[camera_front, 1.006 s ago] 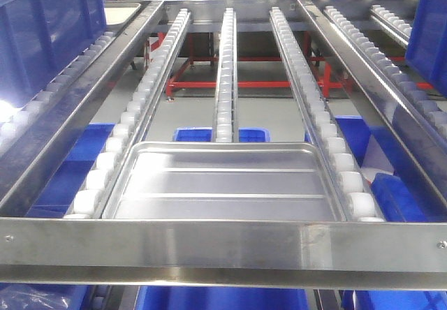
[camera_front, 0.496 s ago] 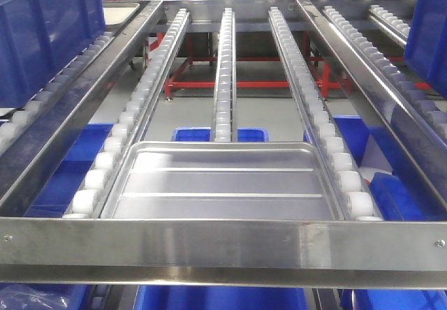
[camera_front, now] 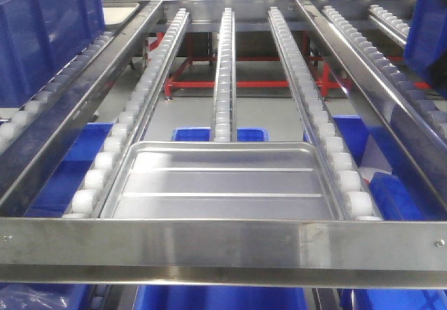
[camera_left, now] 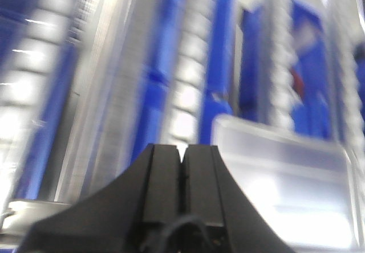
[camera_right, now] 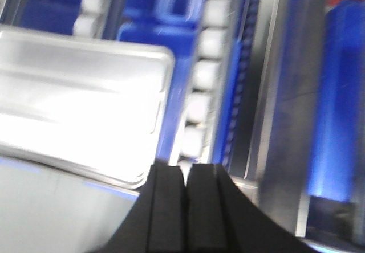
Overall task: Grab silver tray and stack on right shelf
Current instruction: 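Lower both grippers onto the side rims of the silver tray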
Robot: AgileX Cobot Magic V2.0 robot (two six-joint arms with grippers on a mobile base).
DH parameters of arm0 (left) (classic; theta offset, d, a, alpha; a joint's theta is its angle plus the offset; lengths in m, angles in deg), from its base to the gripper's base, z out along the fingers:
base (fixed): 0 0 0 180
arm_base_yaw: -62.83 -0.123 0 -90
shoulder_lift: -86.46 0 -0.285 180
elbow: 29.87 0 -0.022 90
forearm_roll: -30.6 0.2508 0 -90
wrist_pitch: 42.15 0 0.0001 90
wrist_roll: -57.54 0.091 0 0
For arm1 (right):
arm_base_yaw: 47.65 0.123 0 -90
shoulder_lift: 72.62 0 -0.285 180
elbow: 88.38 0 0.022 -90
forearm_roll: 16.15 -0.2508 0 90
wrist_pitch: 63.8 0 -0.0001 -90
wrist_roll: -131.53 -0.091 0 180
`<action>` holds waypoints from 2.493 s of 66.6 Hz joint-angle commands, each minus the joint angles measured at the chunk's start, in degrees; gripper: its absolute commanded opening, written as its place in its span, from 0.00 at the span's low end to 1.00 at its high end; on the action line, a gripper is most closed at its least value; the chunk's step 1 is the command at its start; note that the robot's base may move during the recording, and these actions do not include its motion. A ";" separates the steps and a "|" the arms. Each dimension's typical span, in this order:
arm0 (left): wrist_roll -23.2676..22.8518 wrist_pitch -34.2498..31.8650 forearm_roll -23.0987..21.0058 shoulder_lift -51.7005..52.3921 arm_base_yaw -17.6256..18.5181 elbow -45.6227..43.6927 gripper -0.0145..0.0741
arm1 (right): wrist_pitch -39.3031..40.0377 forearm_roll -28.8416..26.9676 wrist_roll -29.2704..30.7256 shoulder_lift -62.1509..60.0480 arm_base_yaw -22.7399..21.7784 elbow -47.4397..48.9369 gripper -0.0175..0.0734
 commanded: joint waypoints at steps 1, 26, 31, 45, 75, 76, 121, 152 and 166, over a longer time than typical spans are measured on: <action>0.52 -0.85 0.67 -3.12 3.62 -4.65 0.06 | 1.91 -0.53 -1.62 3.48 2.03 3.90 0.26; -30.38 16.45 29.68 -26.69 11.20 -22.65 0.06 | -7.66 4.03 -19.15 20.25 3.21 17.16 0.26; -36.67 21.65 36.81 -29.02 13.89 -26.30 0.06 | -9.06 6.95 -23.08 22.47 3.26 18.87 0.26; -37.36 24.07 32.86 -33.65 17.81 -33.15 0.06 | -11.16 11.76 -27.49 28.05 6.78 21.73 0.26; -37.36 26.44 31.93 -38.05 17.44 -35.85 0.06 | -10.44 10.89 -28.35 32.13 8.80 22.25 0.29; -37.36 26.44 31.94 -38.05 17.44 -35.85 0.06 | -10.35 10.89 -28.35 32.19 8.80 22.25 0.31; -36.67 27.39 33.06 -38.05 19.22 -35.85 0.44 | -7.41 10.89 -28.35 32.25 8.80 22.32 0.50; -39.16 24.35 32.97 -39.22 19.22 -35.75 0.44 | -5.89 10.89 -28.35 32.25 8.80 22.32 0.50; -39.16 24.59 31.86 -41.42 19.22 -35.75 0.44 | -5.73 10.89 -28.35 33.01 8.74 22.32 0.50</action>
